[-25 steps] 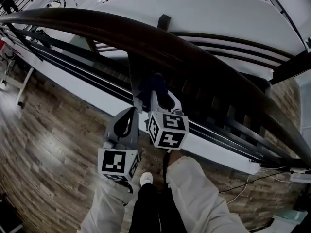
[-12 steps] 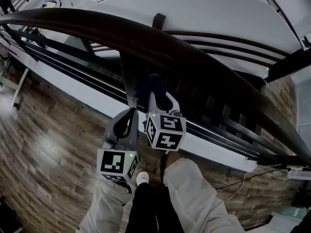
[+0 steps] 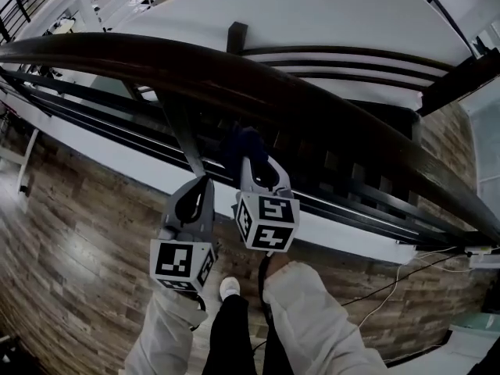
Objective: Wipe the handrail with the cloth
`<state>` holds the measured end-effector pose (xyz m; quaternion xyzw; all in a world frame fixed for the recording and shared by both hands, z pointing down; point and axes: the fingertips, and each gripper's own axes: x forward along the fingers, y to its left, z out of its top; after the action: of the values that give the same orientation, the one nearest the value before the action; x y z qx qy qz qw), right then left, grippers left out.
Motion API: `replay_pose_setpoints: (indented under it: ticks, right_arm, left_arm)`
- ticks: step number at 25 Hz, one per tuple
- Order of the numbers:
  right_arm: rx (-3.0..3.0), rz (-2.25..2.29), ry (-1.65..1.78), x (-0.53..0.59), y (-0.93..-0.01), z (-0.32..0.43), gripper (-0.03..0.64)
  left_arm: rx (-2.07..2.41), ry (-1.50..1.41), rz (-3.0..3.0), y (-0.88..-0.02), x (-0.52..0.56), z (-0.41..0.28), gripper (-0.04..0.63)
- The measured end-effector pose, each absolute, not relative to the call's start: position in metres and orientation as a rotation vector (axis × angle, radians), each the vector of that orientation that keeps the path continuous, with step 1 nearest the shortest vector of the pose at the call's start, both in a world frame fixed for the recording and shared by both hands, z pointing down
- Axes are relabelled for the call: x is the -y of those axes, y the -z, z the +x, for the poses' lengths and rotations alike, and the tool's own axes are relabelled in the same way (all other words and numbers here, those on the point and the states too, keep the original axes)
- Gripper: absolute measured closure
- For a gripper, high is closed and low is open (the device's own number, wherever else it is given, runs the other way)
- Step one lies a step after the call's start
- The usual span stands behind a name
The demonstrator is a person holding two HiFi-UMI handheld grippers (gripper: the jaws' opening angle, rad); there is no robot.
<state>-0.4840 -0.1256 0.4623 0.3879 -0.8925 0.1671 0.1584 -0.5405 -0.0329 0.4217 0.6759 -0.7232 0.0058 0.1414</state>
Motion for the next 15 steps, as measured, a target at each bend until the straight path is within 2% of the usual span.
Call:
replay_pose_setpoints:
  ticks: [8,15]
  right_arm:
    - [2.533,1.191,-0.486,0.131,-0.460,-0.416,0.549]
    - [2.512,1.267,-0.499,0.145,-0.462,-0.336,0.549]
  left_arm:
    - [2.053,-0.087,2.039,-0.407,0.048,-0.494,0.598]
    - [1.993,-0.126,2.089,-0.410,0.065,-0.422,0.598]
